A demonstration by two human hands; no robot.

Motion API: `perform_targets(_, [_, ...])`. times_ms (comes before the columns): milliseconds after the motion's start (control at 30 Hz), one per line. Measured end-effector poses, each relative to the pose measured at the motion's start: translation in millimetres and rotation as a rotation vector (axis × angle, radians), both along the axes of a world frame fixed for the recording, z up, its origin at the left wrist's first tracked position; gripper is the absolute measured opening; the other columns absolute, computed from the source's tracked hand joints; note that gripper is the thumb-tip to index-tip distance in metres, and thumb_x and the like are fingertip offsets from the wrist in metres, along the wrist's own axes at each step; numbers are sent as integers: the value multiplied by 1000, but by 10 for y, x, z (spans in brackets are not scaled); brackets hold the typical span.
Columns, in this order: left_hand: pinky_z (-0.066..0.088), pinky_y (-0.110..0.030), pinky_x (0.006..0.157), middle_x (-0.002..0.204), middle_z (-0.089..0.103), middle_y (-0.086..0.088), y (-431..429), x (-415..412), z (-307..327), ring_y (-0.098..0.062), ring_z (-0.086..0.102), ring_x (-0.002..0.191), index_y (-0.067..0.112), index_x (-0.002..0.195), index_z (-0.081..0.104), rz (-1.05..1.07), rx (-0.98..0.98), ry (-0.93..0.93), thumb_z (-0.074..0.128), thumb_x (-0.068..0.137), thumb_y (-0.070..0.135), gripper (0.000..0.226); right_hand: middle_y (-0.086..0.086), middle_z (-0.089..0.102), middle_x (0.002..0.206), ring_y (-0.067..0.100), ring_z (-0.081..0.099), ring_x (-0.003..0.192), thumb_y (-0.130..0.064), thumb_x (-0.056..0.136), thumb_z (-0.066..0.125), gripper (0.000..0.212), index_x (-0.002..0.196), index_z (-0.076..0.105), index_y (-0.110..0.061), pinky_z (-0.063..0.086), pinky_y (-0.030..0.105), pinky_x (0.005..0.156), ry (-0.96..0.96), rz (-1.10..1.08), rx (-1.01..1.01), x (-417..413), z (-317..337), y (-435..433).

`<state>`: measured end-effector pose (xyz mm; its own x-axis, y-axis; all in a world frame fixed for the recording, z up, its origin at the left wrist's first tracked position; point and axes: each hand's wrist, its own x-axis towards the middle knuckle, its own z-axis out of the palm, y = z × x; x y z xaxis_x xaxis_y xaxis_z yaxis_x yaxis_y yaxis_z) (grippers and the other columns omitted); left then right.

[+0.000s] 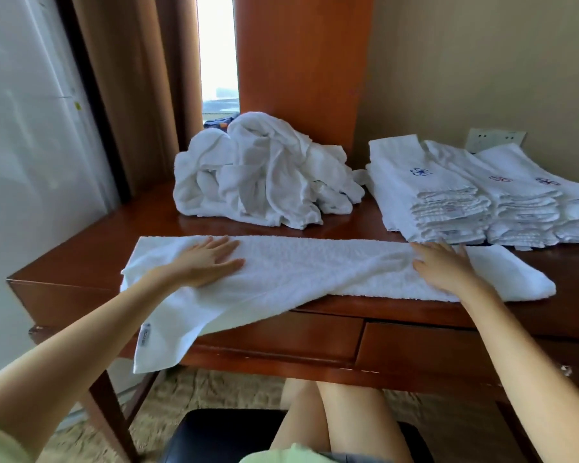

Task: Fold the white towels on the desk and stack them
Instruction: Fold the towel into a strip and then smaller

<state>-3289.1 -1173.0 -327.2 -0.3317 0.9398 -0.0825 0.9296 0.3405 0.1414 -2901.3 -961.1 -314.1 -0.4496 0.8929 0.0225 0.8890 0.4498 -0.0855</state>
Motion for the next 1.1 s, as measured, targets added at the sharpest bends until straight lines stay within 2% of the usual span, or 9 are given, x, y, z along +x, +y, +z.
perform_targets(167, [31, -38, 113, 148, 44, 4, -442, 140, -15, -16, 36, 139, 31, 144, 42, -207, 482, -28, 39, 99, 46, 47, -15, 56, 123, 5, 47, 120, -20, 95, 59, 30, 120, 63, -36, 34, 18, 94, 460, 638, -112, -822, 264, -810])
perform_targets(333, [30, -31, 113, 153, 35, 7, -1145, -26, -254, -11, 33, 141, 26, 152, 25, -478, 433, 182, 41, 97, 50, 62, -11, 58, 105, 6, 49, 99, -40, 86, 68, 20, 106, 69, -34, 42, 26, 85, 348, 933, -41, -1415, 101, -1479])
perform_targets(467, [26, -37, 118, 156, 31, 5, -1433, -322, -324, -11, 26, 145, 19, 152, 24, -389, 476, 177, 44, 95, 52, 69, -6, 57, 109, 12, 50, 102, -45, 86, 68, 36, 118, 68, -28, 41, 28, 89, 268, 1053, 57, -1773, -55, -1788])
perform_targets(567, [25, -41, 117, 149, 42, 0, -1548, -501, -339, -16, 33, 141, 15, 147, 34, -317, 609, 181, 36, 97, 31, 53, 0, 56, 114, 18, 50, 107, -41, 83, 70, 42, 121, 65, -25, 39, 32, 93, 210, 1181, 161, -2059, -150, -2004])
perform_targets(733, [41, -49, 107, 146, 45, -4, -1729, -723, -462, -23, 39, 138, 17, 138, 42, -201, 660, 229, 49, 68, -9, 76, 5, 47, 125, 26, 40, 119, -15, 85, 61, 25, 110, 66, -18, 31, 40, 107, 56, 1216, 326, -2389, -302, -2194])
perform_targets(833, [38, -38, 110, 152, 38, -1, -1783, -745, -544, -18, 32, 142, 21, 133, 47, -291, 604, 324, 51, 86, 13, 48, 1, 52, 118, 21, 43, 112, -12, 87, 55, 17, 100, 64, -17, 32, 29, 96, 78, 1210, 319, -2439, -276, -2178])
perform_targets(933, [41, -33, 106, 143, 50, -2, -1735, -746, -536, -18, 41, 137, 16, 114, 56, -348, 638, 341, 56, 90, 22, 25, -7, 60, 90, 13, 53, 81, -22, 92, 57, 9, 100, 60, -21, 37, 29, 72, 225, 1107, 150, -2487, -72, -2163])
perform_targets(1000, [50, -36, 97, 133, 59, -3, -1703, -757, -477, -21, 56, 123, 11, 100, 62, -324, 671, 340, 62, 84, 12, 17, -13, 52, 66, 4, 46, 59, -30, 94, 56, 6, 96, 57, -23, 37, 31, 60, 286, 1037, 71, -2552, 98, -2098])
perform_targets(1100, [57, -34, 76, 115, 67, 0, -1714, -774, -355, -21, 68, 95, 10, 103, 67, -199, 749, 201, 67, 86, 24, 22, -14, 51, 64, 2, 48, 62, -41, 95, 56, 17, 92, 59, -25, 37, 30, 62, 398, 951, -18, -2718, 318, -1905])
